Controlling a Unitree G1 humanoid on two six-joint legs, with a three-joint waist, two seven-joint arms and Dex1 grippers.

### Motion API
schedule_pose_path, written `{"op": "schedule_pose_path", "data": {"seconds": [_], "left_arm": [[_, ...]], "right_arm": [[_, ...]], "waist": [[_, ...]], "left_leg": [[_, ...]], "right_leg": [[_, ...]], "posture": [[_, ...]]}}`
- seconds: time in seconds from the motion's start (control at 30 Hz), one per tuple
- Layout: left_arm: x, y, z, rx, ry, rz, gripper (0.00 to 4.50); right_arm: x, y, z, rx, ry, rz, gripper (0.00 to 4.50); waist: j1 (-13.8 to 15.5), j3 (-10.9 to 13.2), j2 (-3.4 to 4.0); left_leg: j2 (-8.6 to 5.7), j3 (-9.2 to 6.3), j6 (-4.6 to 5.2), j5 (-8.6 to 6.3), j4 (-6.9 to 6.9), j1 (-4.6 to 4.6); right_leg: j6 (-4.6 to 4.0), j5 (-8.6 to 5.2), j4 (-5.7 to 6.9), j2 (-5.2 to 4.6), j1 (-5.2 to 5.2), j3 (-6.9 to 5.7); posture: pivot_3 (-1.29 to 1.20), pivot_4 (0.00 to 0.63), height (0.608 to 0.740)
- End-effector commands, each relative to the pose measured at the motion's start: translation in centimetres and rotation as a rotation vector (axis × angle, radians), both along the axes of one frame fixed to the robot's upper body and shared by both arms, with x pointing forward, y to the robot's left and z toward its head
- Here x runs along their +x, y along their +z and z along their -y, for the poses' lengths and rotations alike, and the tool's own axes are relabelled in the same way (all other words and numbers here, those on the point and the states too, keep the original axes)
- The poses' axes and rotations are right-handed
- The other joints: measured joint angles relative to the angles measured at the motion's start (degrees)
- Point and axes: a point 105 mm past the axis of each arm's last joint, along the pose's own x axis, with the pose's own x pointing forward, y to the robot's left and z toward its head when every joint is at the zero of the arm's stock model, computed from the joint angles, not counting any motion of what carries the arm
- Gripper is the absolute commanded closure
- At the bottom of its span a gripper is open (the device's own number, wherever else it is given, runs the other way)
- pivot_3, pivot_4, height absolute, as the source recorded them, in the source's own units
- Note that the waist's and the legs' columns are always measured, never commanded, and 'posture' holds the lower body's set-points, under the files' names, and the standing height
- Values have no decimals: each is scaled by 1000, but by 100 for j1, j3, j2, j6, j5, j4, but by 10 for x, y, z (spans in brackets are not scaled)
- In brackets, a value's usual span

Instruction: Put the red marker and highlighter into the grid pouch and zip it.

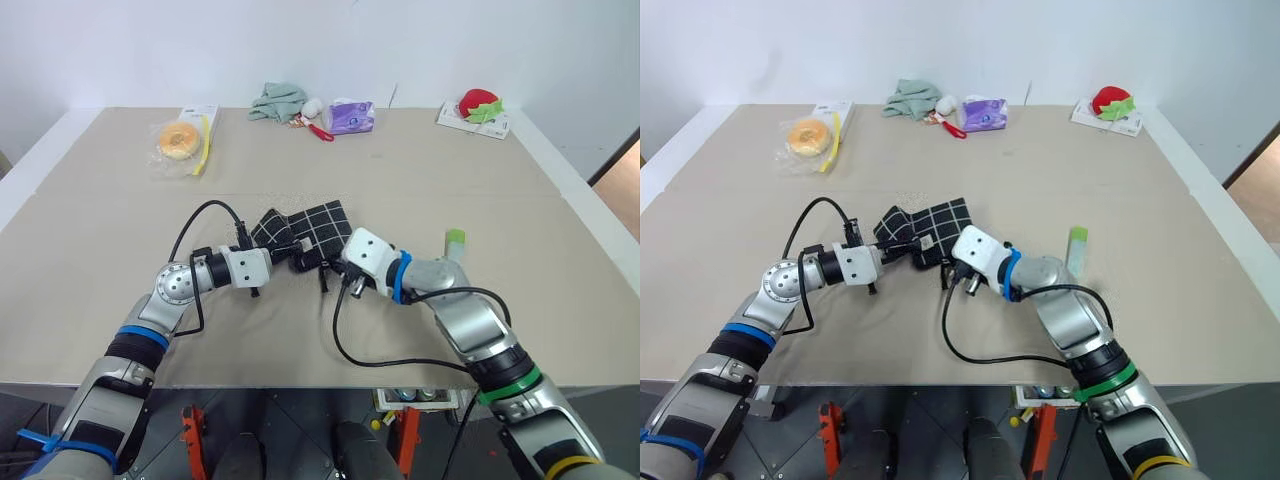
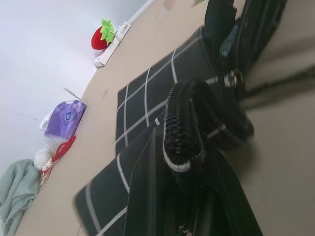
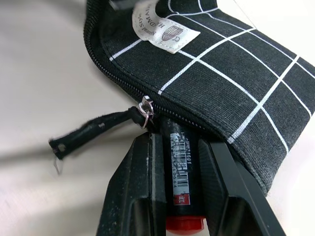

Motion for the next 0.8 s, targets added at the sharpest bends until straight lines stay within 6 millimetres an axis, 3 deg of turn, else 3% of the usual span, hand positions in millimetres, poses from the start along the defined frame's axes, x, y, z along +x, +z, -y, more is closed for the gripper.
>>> {"op": "schedule_pose_path", "data": {"seconds": [0.03, 0.23, 0.37, 0.5, 0.63, 0.8], "left_arm": [[-2, 14, 9, -24, -33, 50, 4500], [-3, 15, 7, -28, -29, 50, 4500], [-1, 16, 5, -64, -19, 26, 4500], [4, 28, 6, -187, -2, -39, 4500], [6, 35, 6, -247, 4, -84, 4500], [9, 47, 5, -357, 10, -152, 4500]], "right_arm": [[-6, 22, -19, 46, 83, 76, 3879], [16, 23, 20, -14, -68, 136, 3879], [13, 33, 31, -31, -41, 182, 3879], [-12, 51, 49, -84, 87, 120, 2034], [-23, 72, 56, -56, 126, 98, 222], [-38, 102, 68, 38, 155, 51, 97]], "waist": [[0, 0, 0], [0, 0, 0], [1, 0, 0], [3, 1, 1], [-12, 1, 1], [-10, 2, -1]], "left_leg": [[0, 0, 0, 0, 0, 0], [0, 0, 0, 0, 1, 1], [0, 0, 0, 0, 0, 1], [-2, 0, 0, 0, 1, -4], [0, -1, 1, -1, 1, 1], [1, -1, 2, 0, 4, 2]], "right_leg": [[0, 0, 0, 0, 0, 0], [-2, 2, 2, 0, 1, 0], [-1, 1, 2, 0, 0, 0], [0, 0, 1, -4, 0, 0], [1, -1, 1, 0, 2, 0], [-1, 2, 3, 2, 3, 0]], "posture": [[0, 150, 739], [0, 150, 739], [0, 150, 739], [0, 150, 739], [0, 150, 739], [0, 150, 739]]}}
